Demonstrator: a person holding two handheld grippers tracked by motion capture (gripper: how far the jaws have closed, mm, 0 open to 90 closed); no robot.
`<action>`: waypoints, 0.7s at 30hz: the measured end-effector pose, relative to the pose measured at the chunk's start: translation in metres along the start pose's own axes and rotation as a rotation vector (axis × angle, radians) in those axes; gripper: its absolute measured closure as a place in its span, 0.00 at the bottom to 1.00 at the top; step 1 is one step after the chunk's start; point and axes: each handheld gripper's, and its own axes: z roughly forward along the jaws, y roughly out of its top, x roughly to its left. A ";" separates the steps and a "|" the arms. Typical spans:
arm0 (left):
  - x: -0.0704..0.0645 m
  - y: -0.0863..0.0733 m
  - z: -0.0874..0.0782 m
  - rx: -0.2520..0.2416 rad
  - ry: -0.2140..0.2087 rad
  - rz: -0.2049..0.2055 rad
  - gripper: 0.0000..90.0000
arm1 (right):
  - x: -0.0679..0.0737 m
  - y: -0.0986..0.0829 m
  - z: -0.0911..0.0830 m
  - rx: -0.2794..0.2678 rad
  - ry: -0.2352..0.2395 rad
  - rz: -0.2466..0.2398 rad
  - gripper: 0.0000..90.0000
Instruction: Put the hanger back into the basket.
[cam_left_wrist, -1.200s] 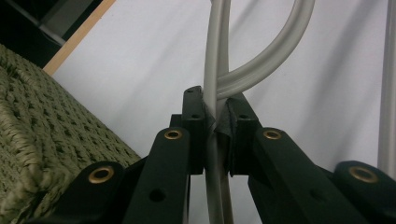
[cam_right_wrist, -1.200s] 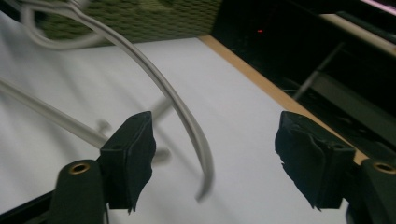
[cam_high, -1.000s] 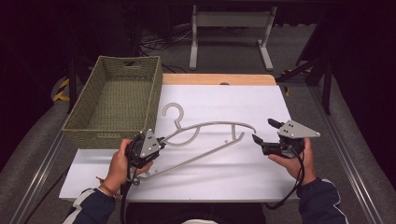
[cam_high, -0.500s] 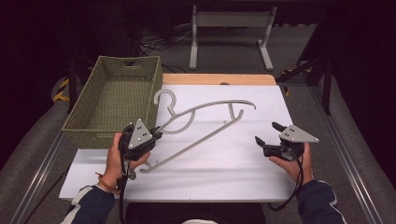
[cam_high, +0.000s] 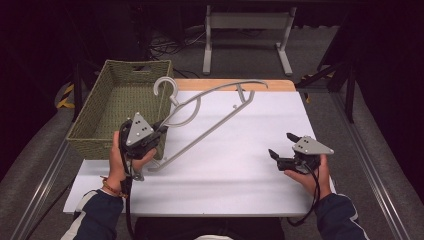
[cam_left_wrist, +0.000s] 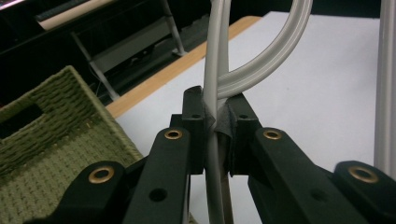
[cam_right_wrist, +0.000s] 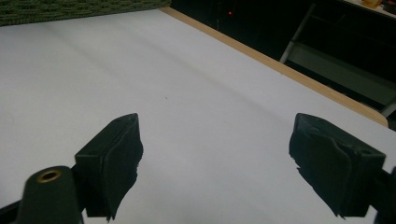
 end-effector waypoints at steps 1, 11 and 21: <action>0.002 0.001 -0.001 -0.005 0.002 -0.004 0.91 | 0.000 0.000 0.000 0.000 -0.001 -0.003 0.19; 0.033 0.024 -0.021 -0.010 0.043 -0.020 0.91 | -0.002 -0.001 0.002 0.041 -0.007 -0.006 0.19; 0.070 0.030 -0.024 0.045 0.075 -0.054 0.91 | 0.000 -0.001 0.004 0.055 0.004 -0.007 0.19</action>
